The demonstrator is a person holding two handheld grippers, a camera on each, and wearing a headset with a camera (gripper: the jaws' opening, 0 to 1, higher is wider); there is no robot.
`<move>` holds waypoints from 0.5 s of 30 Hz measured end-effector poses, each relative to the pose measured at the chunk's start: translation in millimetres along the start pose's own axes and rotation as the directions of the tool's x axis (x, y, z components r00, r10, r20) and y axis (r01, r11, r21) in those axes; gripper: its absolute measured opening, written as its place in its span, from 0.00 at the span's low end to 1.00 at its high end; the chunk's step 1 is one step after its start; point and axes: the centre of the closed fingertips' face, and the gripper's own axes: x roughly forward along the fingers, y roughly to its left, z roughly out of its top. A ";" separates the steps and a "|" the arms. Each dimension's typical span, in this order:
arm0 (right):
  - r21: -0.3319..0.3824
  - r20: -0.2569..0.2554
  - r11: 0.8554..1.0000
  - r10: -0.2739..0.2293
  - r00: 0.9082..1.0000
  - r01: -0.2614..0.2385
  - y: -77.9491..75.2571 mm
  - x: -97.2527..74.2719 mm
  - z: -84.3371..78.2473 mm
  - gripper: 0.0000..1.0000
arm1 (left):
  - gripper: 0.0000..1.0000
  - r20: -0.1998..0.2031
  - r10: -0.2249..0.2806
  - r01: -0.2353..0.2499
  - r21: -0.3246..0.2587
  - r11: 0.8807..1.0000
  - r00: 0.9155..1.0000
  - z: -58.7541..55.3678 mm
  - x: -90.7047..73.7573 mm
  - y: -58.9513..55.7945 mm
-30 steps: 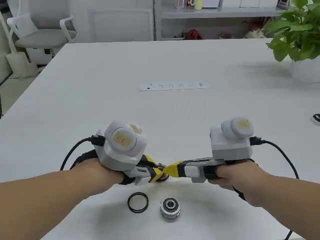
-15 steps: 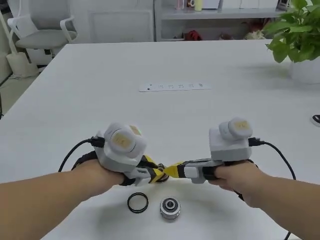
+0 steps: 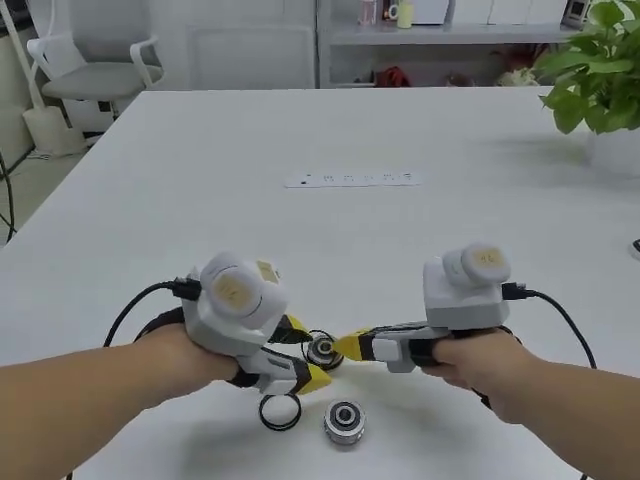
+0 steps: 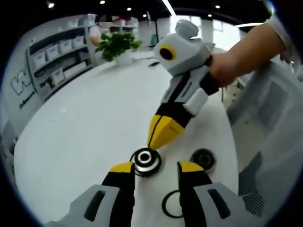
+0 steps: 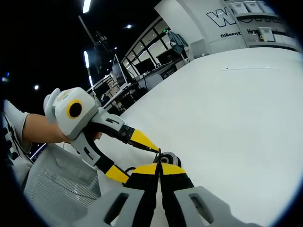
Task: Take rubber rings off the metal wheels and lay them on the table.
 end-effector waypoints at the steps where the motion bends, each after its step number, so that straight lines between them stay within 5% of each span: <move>1: 0.001 0.001 1.000 0.002 1.000 -0.002 0.6 0.0 0.2 0.00 | 0.39 0.012 -0.004 0.004 -0.006 1.000 1.000 1.9 -2.0 -0.4; 15: 0.003 0.016 0.999 0.038 0.999 -0.038 11.4 -1.1 5.3 0.00 | 0.54 0.104 -0.018 0.024 -0.051 0.998 0.994 14.1 -35.7 2.9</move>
